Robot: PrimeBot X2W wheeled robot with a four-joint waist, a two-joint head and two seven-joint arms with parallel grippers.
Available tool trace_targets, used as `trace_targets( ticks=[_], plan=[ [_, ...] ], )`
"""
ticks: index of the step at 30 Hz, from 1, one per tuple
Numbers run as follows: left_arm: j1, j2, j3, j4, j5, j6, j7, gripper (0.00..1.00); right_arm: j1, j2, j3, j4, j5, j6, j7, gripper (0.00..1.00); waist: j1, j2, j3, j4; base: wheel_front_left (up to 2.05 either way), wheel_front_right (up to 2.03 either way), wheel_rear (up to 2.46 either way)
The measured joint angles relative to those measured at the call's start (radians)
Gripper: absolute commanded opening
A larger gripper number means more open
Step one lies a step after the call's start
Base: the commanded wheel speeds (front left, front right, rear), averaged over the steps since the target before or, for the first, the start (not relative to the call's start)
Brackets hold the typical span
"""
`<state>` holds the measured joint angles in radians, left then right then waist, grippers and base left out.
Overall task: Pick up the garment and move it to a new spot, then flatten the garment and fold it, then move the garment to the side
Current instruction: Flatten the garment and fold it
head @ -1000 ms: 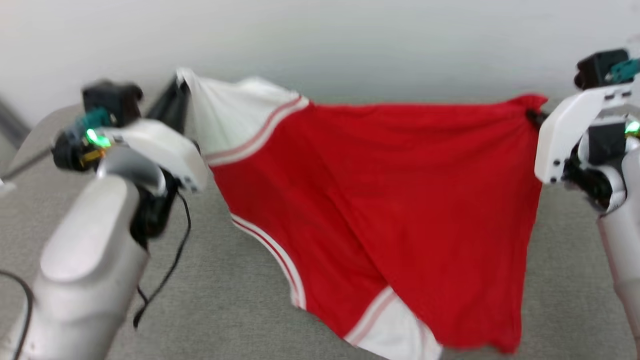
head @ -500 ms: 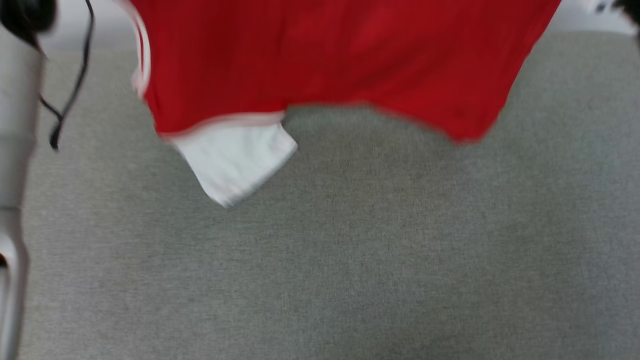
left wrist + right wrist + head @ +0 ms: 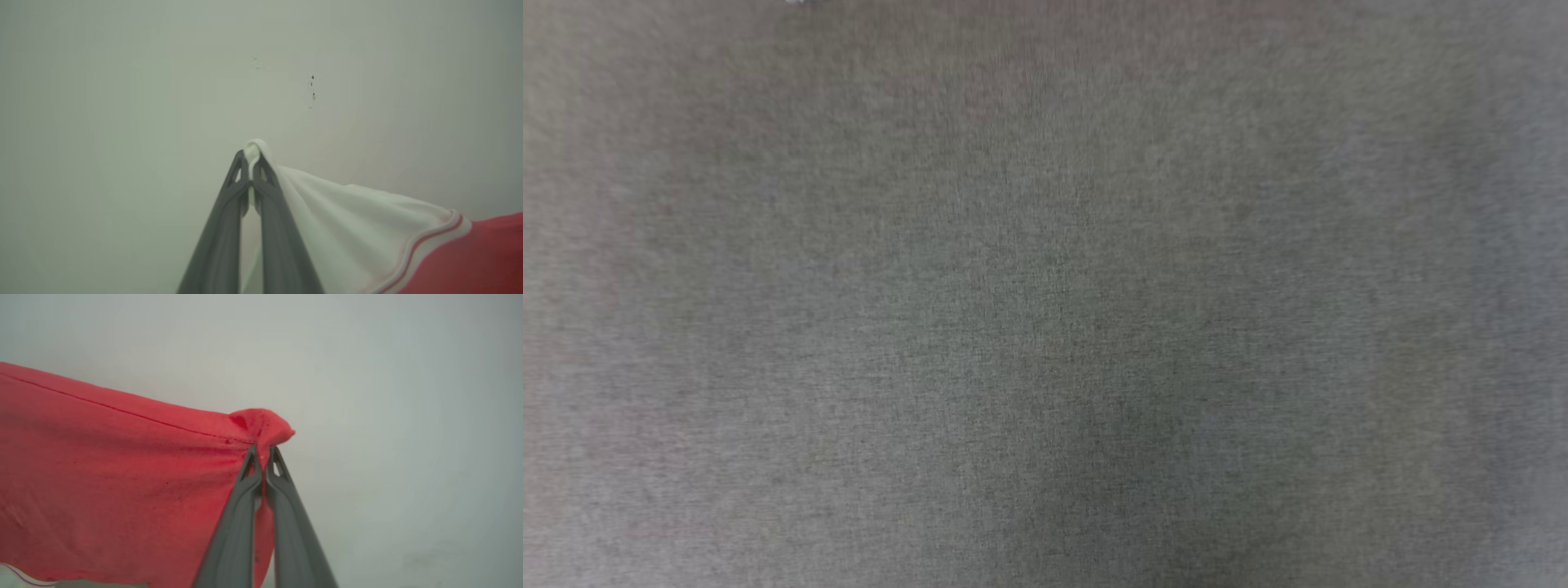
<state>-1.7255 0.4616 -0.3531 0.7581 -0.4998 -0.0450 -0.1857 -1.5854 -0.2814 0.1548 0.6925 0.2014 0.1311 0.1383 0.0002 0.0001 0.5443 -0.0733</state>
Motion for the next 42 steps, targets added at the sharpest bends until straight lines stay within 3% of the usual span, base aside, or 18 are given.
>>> trace_targets(
  ticks=[7, 12, 20, 26, 33, 38, 42],
  plan=[
    [0.037, -0.022, 0.002, 0.084, -0.030, -0.020, -0.029, 0.00, -0.015, 0.027, 0.030, 0.100, 0.000, 0.000, -0.037, 0.00, 0.0001, 0.0000, 0.106, 0.008, 0.00, 0.00, 0.00],
    [0.112, -0.053, -0.002, 0.164, -0.057, -0.043, -0.050, 0.00, 0.001, 0.048, 0.054, 0.195, 0.014, 0.000, -0.061, 0.00, 0.0000, 0.0000, 0.111, 0.021, 0.00, 0.00, 0.00],
    [0.382, -0.090, 0.044, 0.214, -0.129, -0.067, -0.074, 0.00, 0.205, 0.074, 0.122, 0.285, 0.090, 0.000, -0.136, 0.00, 0.0000, 0.0000, 0.015, 0.033, 0.00, 0.00, 0.00],
    [0.714, -0.098, 0.108, 0.087, -0.144, -0.064, -0.075, 0.00, 0.438, 0.044, 0.213, 0.244, 0.178, 0.000, -0.177, 0.00, -0.0002, 0.0000, -0.109, 0.043, 0.00, 0.00, 0.00],
    [1.133, -0.105, 0.157, -0.129, -0.148, 0.006, -0.076, 0.00, 0.730, -0.023, 0.281, 0.116, 0.275, 0.000, -0.177, 0.00, -0.0003, 0.0000, -0.266, 0.053, 0.00, 0.00, 0.00],
    [1.413, -0.095, 0.188, -0.342, -0.182, 0.094, -0.034, 0.00, 0.938, -0.059, 0.273, -0.003, 0.320, 0.001, -0.121, 0.00, -0.0004, 0.0000, -0.370, 0.057, 0.00, 0.00, 0.00],
    [1.622, -0.078, 0.201, -0.552, -0.193, 0.191, 0.040, 0.00, 1.094, -0.085, 0.218, -0.123, 0.320, 0.001, -0.061, 0.00, -0.0005, 0.0000, -0.442, 0.058, 0.00, 0.00, 0.00]
  ],
)
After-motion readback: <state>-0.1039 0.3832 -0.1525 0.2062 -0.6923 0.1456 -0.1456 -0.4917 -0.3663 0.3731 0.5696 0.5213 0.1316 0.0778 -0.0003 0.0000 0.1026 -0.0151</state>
